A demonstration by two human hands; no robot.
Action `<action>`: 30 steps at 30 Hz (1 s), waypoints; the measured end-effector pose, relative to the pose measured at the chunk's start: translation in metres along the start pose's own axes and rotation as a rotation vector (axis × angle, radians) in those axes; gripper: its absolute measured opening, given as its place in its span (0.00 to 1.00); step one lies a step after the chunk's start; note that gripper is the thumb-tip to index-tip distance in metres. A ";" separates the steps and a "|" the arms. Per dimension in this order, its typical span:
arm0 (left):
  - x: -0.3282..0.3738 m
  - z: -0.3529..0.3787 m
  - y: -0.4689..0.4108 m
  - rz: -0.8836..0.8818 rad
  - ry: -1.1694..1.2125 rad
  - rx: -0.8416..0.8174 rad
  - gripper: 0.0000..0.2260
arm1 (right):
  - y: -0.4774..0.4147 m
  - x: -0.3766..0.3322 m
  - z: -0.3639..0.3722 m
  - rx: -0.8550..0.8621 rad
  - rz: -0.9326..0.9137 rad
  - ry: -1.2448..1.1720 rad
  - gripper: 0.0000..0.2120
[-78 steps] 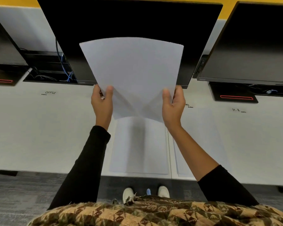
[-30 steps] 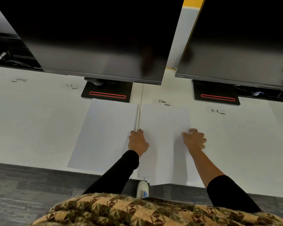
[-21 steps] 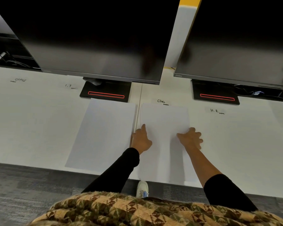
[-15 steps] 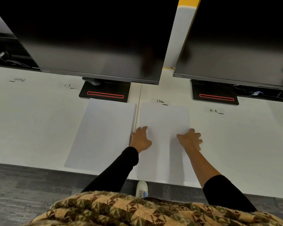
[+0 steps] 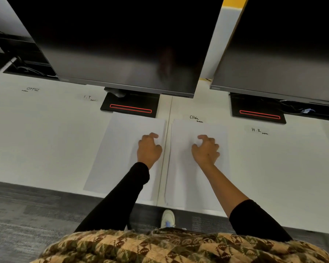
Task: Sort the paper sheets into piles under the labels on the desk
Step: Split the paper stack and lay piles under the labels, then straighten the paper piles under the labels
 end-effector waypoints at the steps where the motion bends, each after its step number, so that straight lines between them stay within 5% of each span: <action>1: -0.007 -0.012 -0.005 -0.028 -0.047 0.038 0.18 | 0.002 -0.015 0.008 -0.021 -0.053 -0.057 0.16; 6: -0.060 -0.064 -0.026 -0.209 -0.299 0.103 0.24 | 0.019 -0.071 0.057 -0.155 -0.151 -0.325 0.13; 11: -0.111 -0.093 -0.036 -0.304 -0.382 0.016 0.33 | 0.038 -0.098 0.103 -0.261 -0.087 -0.289 0.23; 17: -0.123 -0.091 -0.043 -0.205 -0.345 -0.230 0.27 | 0.047 -0.107 0.115 -0.174 0.029 -0.169 0.29; 30: -0.114 -0.080 -0.038 -0.066 -0.282 -0.310 0.25 | 0.059 -0.109 0.101 0.039 0.084 -0.259 0.29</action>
Point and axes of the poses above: each hand's wrist, its own y-axis away from the middle knuckle, its own z-axis out of the palm, x = y × z, the point moved 10 cm from there along -y, towards the middle knuckle, and after that the axes turned 10 degrees about -z, right-handed, at the moved point
